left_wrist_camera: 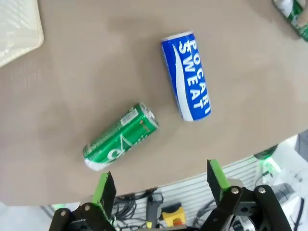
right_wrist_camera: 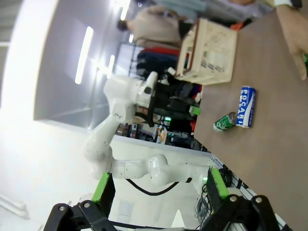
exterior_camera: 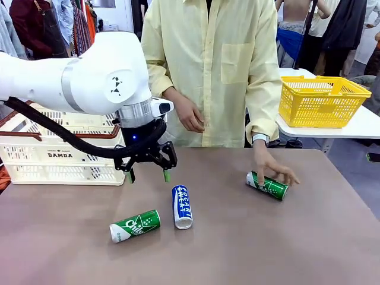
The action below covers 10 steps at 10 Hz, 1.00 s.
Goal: Place the drinks into the Shopping basket.
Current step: Pick up one drink and place it into the Shopping basket.
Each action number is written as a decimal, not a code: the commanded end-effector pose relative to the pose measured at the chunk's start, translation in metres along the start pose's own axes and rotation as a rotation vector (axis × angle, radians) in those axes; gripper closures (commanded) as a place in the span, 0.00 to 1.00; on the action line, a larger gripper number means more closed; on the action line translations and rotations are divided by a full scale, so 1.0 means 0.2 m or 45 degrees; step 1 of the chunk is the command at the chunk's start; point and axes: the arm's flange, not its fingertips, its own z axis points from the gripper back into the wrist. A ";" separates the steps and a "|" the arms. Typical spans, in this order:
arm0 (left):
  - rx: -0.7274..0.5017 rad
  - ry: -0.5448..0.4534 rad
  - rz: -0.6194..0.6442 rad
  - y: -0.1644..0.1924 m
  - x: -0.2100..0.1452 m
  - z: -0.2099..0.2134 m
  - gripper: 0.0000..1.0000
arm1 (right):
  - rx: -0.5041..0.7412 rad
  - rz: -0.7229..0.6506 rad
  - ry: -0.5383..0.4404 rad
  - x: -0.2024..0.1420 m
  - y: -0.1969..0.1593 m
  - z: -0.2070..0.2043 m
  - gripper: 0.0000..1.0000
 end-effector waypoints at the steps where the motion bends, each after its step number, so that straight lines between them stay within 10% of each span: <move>1: -0.017 -0.050 -0.023 -0.16 0.13 -0.22 0.00 | 0.023 -0.014 -0.014 0.01 0.03 0.00 0.00; 10: 0.108 0.007 -0.051 -0.27 0.36 -0.77 0.00 | 0.023 -0.014 -0.014 0.01 0.03 0.00 0.00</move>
